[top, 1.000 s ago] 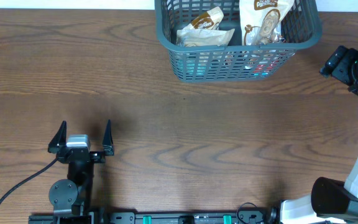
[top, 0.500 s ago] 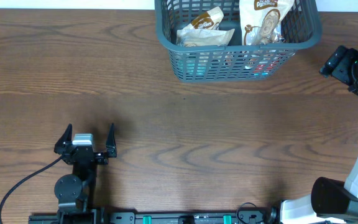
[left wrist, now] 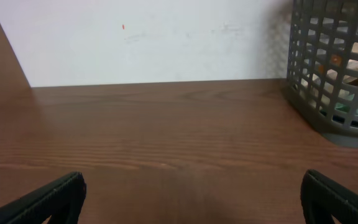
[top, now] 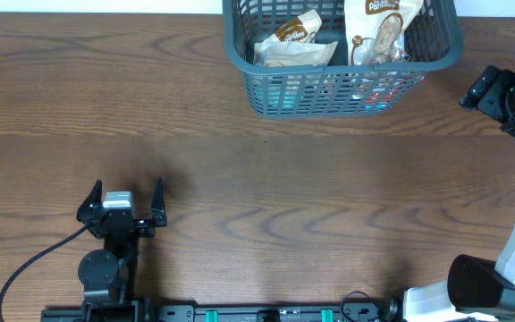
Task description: Pack container
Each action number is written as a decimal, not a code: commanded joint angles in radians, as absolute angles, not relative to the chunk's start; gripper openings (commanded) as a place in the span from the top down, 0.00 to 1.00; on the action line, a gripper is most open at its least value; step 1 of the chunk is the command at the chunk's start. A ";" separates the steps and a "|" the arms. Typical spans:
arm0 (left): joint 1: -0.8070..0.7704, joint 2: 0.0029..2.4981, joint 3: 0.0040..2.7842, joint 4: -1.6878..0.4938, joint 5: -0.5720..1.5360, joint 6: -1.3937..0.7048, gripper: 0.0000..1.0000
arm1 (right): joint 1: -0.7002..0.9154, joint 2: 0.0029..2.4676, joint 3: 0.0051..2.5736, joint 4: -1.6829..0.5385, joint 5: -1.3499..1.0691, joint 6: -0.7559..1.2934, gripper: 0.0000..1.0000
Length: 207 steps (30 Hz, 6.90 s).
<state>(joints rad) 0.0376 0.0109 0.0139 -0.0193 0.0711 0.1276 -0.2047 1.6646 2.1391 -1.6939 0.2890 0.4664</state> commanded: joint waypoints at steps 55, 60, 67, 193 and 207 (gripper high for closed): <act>0.043 0.004 0.004 -0.064 0.079 0.115 0.01 | -0.120 1.313 1.929 -1.215 0.255 0.477 0.01; 0.043 0.004 0.004 -0.064 0.079 0.115 0.01 | -0.055 1.130 1.636 -0.854 0.213 0.477 0.01; 0.043 0.004 0.004 -0.064 0.079 0.115 0.01 | -0.038 0.914 1.299 -0.444 0.175 0.474 0.01; 0.043 0.004 0.004 -0.064 0.079 0.115 0.01 | 0.020 0.006 0.006 -0.062 -0.132 -0.169 0.01; 0.043 0.004 0.004 -0.064 0.079 0.115 0.02 | 0.020 0.006 0.006 -0.062 -0.131 -0.143 0.01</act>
<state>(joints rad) 0.0376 0.0109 0.0158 -0.0223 0.0708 0.1272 0.0124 0.0120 0.0074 -0.0582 -0.1204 -0.1616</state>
